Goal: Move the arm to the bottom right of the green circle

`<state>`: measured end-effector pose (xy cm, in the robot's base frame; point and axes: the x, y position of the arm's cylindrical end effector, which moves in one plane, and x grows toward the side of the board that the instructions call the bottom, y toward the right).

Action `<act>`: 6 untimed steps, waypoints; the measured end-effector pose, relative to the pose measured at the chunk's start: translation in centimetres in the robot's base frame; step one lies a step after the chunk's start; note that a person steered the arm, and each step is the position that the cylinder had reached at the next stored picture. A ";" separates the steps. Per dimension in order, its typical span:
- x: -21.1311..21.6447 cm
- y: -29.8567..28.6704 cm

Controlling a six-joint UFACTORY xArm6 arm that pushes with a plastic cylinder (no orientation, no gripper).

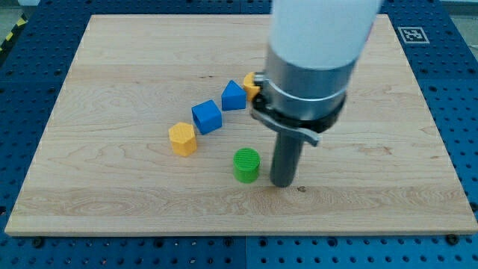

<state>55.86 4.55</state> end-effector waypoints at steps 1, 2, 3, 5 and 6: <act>0.1 0.0; 1.0 -0.7; 1.4 -1.8; 1.4 -2.4; 1.4 -2.9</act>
